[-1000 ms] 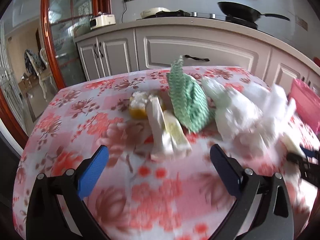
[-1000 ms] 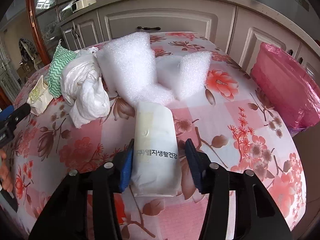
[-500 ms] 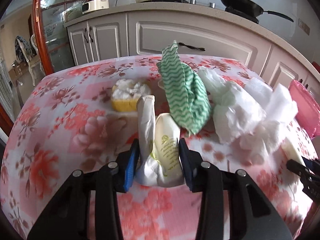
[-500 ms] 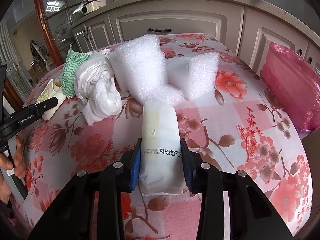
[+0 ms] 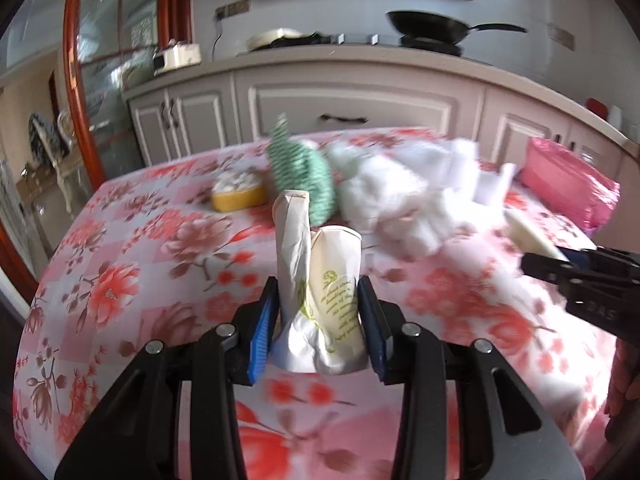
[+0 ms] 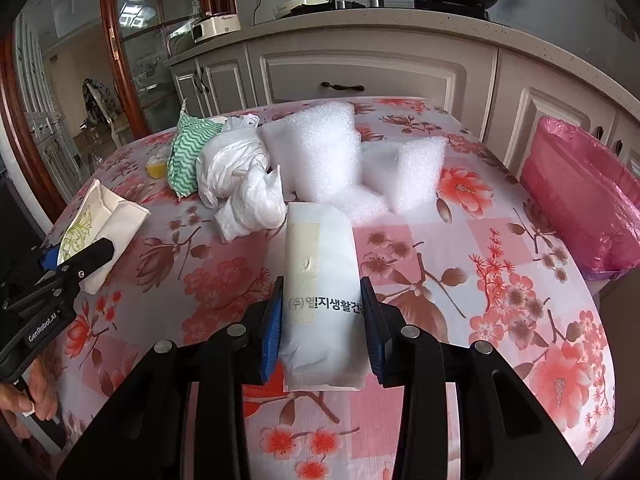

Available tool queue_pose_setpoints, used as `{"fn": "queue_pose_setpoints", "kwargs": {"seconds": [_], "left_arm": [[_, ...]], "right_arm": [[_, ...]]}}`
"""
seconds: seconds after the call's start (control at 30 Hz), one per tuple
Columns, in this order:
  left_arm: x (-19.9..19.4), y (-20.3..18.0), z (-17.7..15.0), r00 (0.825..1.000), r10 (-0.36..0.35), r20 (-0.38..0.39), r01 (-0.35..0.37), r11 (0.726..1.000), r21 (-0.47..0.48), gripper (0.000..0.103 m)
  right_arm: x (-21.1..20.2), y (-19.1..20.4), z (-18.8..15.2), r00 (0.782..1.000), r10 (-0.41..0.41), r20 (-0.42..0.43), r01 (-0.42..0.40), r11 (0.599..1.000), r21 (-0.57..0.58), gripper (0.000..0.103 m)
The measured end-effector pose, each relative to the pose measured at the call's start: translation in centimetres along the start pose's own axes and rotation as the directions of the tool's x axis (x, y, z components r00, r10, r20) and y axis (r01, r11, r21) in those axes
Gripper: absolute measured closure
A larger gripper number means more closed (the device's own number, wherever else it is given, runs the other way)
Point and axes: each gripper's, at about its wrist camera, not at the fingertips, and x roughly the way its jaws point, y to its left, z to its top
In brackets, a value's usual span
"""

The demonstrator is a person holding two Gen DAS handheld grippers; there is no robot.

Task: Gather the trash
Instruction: 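Carry the pouch and white packet over the pink bin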

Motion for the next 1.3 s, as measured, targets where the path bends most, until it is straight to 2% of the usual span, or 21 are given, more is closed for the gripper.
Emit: {"fn": "queue_pose_setpoints", "kwargs": {"seconds": [0.23, 0.43, 0.73, 1.1, 1.3], "left_arm": [[-2.0, -3.9, 0.9, 0.995, -0.072, 0.063, 0.07, 0.997, 0.03, 0.064], [-3.2, -7.9, 2.7, 0.984, -0.138, 0.11, 0.125, 0.985, 0.119, 0.064], [-3.0, -14.0, 4.5, 0.964, -0.238, 0.118, 0.213, 0.957, 0.196, 0.064], [-1.5, -18.9, 6.9, 0.947, -0.302, 0.109, 0.271, 0.934, 0.234, 0.064], [-0.5, -21.2, 8.7, 0.935, -0.337, 0.108, 0.304, 0.921, 0.242, 0.064]], "right_arm": [[-3.5, -1.8, -0.1, 0.993, -0.036, 0.11, 0.033, 0.999, 0.026, 0.068], [-5.8, -4.6, 0.6, 0.981, -0.084, 0.175, 0.072, 0.995, 0.075, 0.068], [-7.2, -8.9, 0.8, 0.968, -0.15, 0.202, 0.122, 0.982, 0.143, 0.068], [-8.8, -13.6, 1.6, 0.945, -0.232, 0.23, 0.194, 0.965, 0.175, 0.068], [-9.3, -16.1, 2.1, 0.939, -0.251, 0.237, 0.211, 0.96, 0.182, 0.068]]}}
